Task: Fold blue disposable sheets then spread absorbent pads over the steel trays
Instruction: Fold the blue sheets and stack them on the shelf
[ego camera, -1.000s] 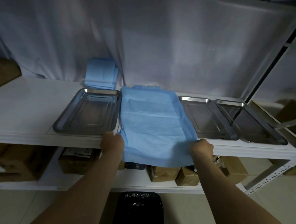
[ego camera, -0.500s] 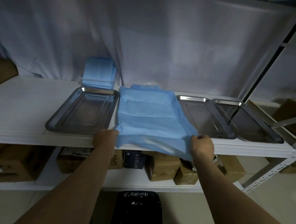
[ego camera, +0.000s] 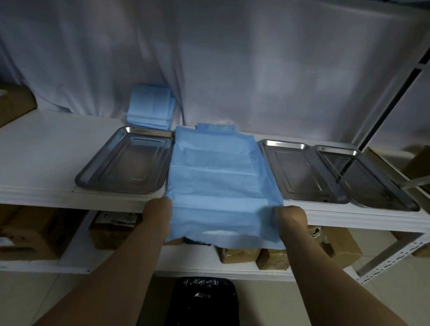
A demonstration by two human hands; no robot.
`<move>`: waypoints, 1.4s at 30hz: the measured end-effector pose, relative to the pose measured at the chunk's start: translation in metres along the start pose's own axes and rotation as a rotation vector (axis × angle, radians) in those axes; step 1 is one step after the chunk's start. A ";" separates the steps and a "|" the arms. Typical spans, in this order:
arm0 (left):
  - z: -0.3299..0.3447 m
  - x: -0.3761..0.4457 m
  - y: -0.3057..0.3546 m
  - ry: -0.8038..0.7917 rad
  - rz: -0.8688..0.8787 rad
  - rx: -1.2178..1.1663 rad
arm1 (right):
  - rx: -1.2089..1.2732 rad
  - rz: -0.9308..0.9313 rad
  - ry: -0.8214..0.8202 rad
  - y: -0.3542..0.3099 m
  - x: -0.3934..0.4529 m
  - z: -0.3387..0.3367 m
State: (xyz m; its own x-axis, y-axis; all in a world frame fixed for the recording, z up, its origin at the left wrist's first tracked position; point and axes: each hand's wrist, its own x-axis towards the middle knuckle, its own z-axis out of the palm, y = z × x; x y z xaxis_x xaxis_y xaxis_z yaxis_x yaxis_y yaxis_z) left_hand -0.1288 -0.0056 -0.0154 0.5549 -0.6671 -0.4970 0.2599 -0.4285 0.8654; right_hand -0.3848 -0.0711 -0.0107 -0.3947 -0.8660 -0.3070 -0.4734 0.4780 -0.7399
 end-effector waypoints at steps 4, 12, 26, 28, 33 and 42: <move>0.000 -0.001 -0.004 -0.095 0.008 0.026 | -0.057 0.023 0.004 0.000 0.001 0.000; -0.002 0.008 -0.010 -0.136 -0.032 -0.017 | -0.055 0.095 0.042 0.005 0.004 -0.004; -0.010 0.015 -0.008 -0.225 -0.036 -0.040 | -0.119 -0.659 -0.373 -0.085 -0.050 0.085; -0.014 0.007 -0.002 -0.272 -0.045 -0.008 | -0.243 -0.779 -0.507 -0.099 -0.061 0.103; -0.025 0.008 -0.006 -0.446 -0.100 0.120 | -0.825 -0.887 -0.588 -0.111 -0.059 0.145; -0.036 0.016 -0.013 -0.636 -0.115 0.238 | -0.979 -0.889 -0.473 -0.100 -0.060 0.155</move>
State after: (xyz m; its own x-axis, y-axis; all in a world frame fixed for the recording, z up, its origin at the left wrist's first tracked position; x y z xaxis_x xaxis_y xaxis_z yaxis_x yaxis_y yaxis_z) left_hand -0.0949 0.0110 -0.0323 -0.0562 -0.8059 -0.5894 0.0680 -0.5920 0.8030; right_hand -0.1919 -0.0901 -0.0111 0.5290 -0.8020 -0.2773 -0.8480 -0.5114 -0.1389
